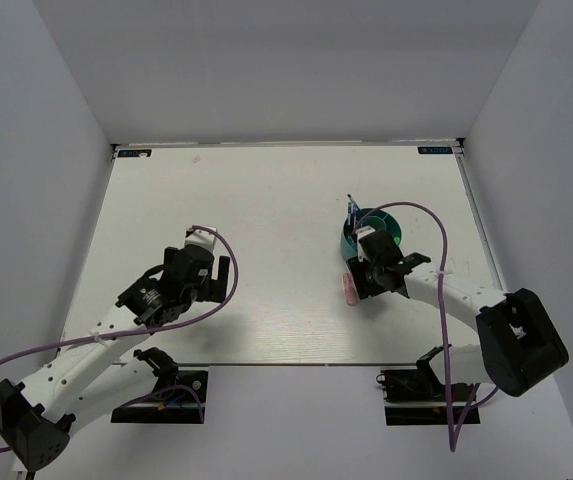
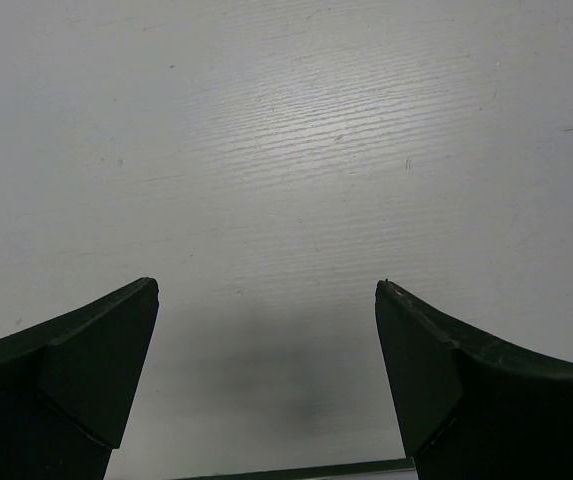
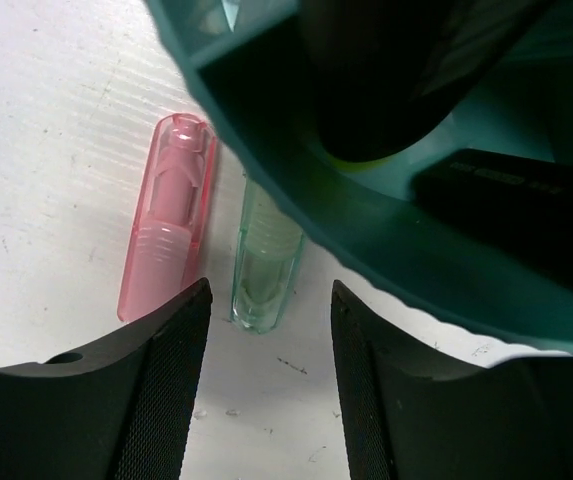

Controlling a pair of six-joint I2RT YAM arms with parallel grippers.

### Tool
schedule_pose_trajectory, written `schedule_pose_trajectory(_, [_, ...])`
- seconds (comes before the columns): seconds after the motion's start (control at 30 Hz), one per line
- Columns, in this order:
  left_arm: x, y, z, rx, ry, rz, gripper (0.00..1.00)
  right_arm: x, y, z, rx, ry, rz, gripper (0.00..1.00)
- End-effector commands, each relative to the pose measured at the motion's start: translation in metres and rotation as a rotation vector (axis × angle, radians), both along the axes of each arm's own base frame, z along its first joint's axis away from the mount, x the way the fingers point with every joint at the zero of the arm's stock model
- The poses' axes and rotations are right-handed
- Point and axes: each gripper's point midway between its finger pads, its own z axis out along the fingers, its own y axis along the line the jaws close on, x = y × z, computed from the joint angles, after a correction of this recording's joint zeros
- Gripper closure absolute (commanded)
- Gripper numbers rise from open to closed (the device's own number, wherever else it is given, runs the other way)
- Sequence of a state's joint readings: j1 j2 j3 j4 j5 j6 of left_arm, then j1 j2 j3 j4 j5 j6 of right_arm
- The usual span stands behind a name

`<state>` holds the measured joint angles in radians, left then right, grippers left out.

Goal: Sort the stationery into containers
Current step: Move the stationery to the center of the board, then pick up the pen from the center of the board.

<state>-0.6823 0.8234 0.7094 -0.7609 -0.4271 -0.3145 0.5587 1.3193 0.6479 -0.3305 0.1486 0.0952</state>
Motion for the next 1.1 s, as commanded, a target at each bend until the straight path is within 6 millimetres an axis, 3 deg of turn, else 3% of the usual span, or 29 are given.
schedule_pose_trajectory(0.0, [-0.001, 0.001, 0.001, -0.009, -0.006, -0.005, 0.01, 0.008, 0.000, -0.002, 0.000, -0.035, -0.038, 0.45])
schedule_pose_trajectory(0.63, [-0.002, 0.001, 0.002, -0.017, -0.010, -0.010, 0.01, 0.004, 0.001, -0.020, 0.005, -0.019, -0.023, 0.49])
schedule_pose_trajectory(1.07, [-0.003, 0.001, 0.006, -0.029, -0.030, -0.009, 0.01, -0.005, 0.003, -0.017, 0.050, -0.033, 0.009, 0.74])
